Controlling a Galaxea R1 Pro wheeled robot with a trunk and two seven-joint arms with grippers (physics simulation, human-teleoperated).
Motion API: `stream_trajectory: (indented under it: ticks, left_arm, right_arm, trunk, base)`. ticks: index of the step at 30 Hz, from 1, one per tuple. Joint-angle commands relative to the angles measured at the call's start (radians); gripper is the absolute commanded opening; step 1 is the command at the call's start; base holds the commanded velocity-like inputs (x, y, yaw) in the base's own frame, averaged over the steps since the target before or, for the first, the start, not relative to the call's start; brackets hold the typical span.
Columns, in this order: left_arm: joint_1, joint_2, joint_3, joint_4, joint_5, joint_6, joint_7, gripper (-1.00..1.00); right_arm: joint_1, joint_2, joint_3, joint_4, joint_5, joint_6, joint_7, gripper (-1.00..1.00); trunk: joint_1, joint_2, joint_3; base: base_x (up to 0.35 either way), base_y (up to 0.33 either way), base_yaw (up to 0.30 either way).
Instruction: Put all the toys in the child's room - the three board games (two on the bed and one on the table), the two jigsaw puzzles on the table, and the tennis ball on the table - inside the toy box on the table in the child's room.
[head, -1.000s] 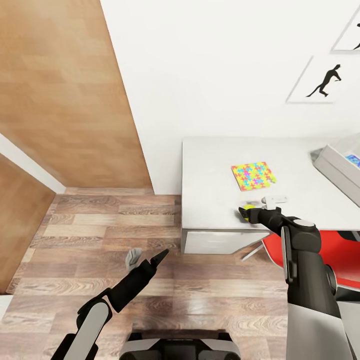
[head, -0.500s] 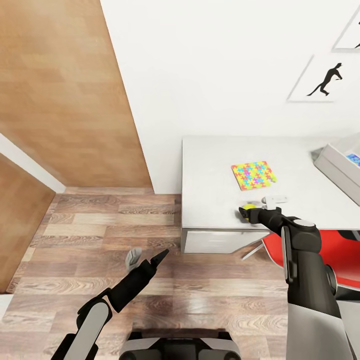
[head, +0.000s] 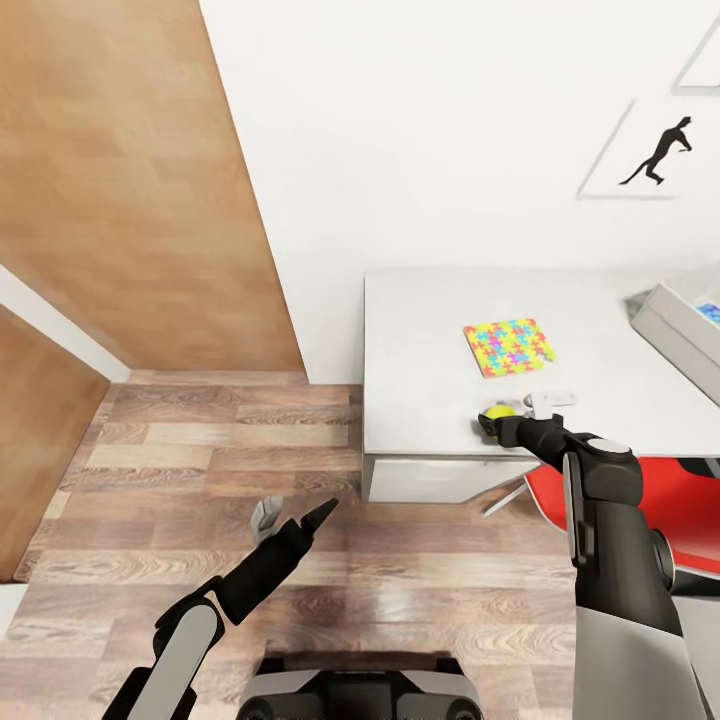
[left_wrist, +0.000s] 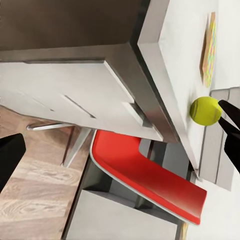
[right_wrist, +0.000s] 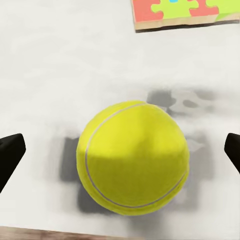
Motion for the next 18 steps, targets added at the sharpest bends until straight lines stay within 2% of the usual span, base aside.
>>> stream_trajectory:
  ticks: [1,18]
  left_arm:
    - [0.000,0.000,0.000,0.000,0.006,0.004,0.000,1.00]
    - [0.000,0.000,0.000,0.000,0.006,0.004,0.000,1.00]
  right_arm:
    - [-0.001,0.001,-0.002,-0.001,0.010,0.002,0.010,1.00]
    - [-0.002,0.001,-0.001,-0.001,0.010,0.002,0.010,1.00]
  trunk:
    - [0.000,-0.002,-0.003]
    - [0.000,-0.002,-0.029]
  base:
    - [0.000,0.000,0.000]
    - [0.000,0.000,0.000]
